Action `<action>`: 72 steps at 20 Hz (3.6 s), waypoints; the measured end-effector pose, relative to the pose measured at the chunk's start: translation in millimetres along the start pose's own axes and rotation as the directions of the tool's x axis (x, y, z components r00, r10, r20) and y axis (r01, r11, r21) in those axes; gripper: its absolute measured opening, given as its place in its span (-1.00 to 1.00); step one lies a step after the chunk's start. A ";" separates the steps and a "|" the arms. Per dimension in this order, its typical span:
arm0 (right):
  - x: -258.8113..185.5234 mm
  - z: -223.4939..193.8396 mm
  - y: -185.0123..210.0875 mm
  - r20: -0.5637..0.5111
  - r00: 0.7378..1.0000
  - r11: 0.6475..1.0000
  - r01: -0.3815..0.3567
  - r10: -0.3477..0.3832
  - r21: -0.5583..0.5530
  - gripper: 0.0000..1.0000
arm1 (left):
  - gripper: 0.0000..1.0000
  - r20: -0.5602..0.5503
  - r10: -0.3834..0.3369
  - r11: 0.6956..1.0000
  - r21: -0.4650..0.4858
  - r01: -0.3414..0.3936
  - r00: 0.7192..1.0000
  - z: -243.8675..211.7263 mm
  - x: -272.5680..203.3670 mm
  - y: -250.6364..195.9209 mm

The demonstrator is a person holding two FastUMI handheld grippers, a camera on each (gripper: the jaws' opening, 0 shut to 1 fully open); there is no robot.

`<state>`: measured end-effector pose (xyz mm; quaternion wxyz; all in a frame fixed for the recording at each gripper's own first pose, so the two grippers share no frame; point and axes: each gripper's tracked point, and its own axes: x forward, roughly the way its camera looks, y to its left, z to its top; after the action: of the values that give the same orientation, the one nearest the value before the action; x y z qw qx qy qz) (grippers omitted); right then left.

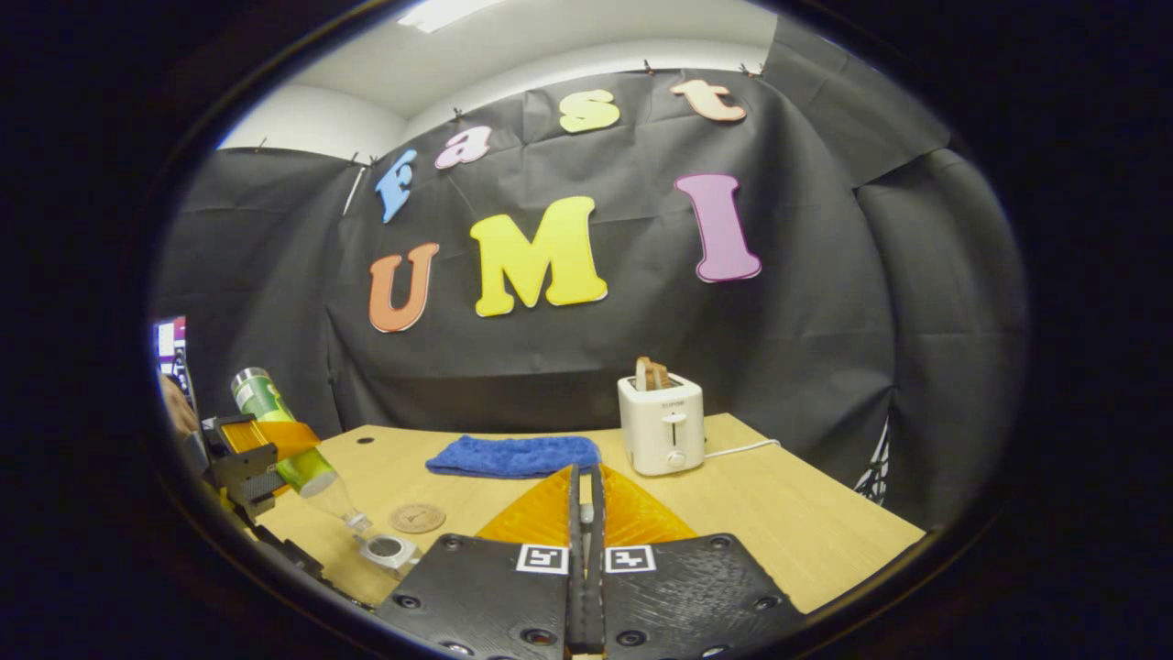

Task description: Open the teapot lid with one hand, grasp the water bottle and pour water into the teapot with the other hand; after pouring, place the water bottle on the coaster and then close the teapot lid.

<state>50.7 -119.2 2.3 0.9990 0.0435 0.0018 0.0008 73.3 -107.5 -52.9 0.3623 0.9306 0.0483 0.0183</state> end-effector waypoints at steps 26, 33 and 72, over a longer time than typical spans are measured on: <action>8.3 -13.1 1.6 -0.030 0.999 1.000 0.015 -0.015 -0.005 -1.00 | 0.48 0.138 -0.008 0.446 -0.886 0.128 0.990 16.8 8.0 -62.2; 12.5 -29.2 41.2 -0.055 0.997 0.997 -0.054 0.051 -0.056 -1.00 | 0.51 0.122 0.009 -0.326 -0.938 0.119 0.992 0.3 16.1 -77.3; 21.1 -80.7 127.8 -0.147 0.950 0.961 -0.276 0.276 0.016 -1.00 | 0.99 0.288 0.345 -0.662 -0.600 0.450 0.893 45.3 105.1 5.1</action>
<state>71.4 15.2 -67.0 0.9863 0.0410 0.0696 0.1437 181.4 -130.8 -83.0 0.9835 -0.0049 -0.0093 -0.1804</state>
